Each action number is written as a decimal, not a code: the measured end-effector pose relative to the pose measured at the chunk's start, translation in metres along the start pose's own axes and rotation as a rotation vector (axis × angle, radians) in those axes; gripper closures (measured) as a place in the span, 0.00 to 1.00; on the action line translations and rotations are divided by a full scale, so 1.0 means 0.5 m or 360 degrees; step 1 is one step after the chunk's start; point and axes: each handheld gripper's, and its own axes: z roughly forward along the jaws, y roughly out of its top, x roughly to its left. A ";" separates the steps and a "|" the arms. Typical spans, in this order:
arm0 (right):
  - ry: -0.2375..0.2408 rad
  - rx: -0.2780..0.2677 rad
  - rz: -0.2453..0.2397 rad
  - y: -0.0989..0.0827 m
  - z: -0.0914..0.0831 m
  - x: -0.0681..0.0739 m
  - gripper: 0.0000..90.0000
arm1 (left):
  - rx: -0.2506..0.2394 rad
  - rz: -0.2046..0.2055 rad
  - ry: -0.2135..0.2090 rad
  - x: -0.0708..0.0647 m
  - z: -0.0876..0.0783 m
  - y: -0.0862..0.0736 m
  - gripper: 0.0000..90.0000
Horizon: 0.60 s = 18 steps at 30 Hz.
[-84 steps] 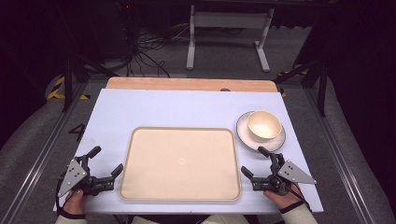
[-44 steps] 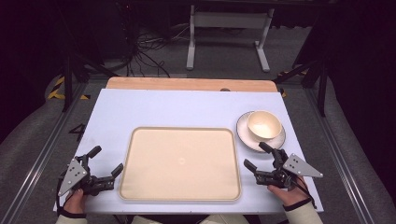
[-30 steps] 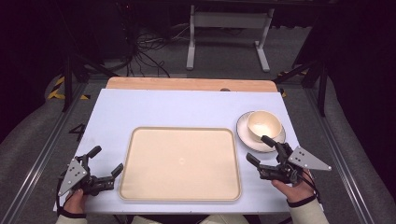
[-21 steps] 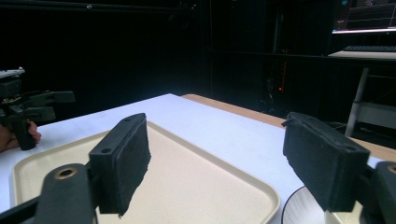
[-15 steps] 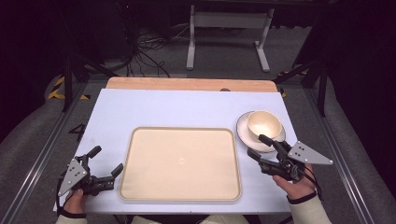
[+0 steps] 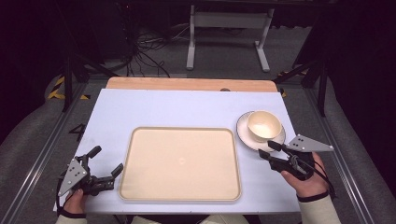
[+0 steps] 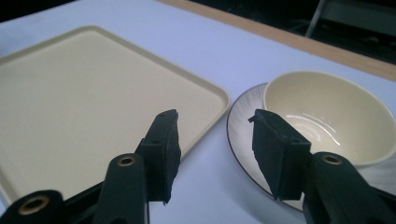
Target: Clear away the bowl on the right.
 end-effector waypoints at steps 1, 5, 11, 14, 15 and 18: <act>-0.0012 0.0039 0.0004 0.002 0.000 0.000 0.57 | 0.0000 0.0000 0.0000 0.000 0.000 0.000 0.00; -0.0081 0.0151 0.0015 0.006 0.001 -0.001 0.60 | 0.0000 0.0001 0.0000 0.000 0.000 0.000 0.00; -0.0158 0.0305 0.0064 0.013 0.005 -0.005 0.61 | -0.0002 0.0003 0.0000 0.000 0.000 0.000 0.00; -0.0168 0.0338 0.0068 0.014 0.005 -0.006 0.61 | -0.0002 0.0005 0.0001 0.000 0.000 0.000 0.00; -0.0172 0.0362 0.0074 0.015 0.005 -0.007 0.61 | -0.0002 0.0004 0.0000 0.000 0.000 0.000 0.00; -0.0165 0.0408 0.0105 0.017 0.005 -0.011 0.61 | 0.0001 0.0007 0.0000 0.000 0.000 0.000 0.00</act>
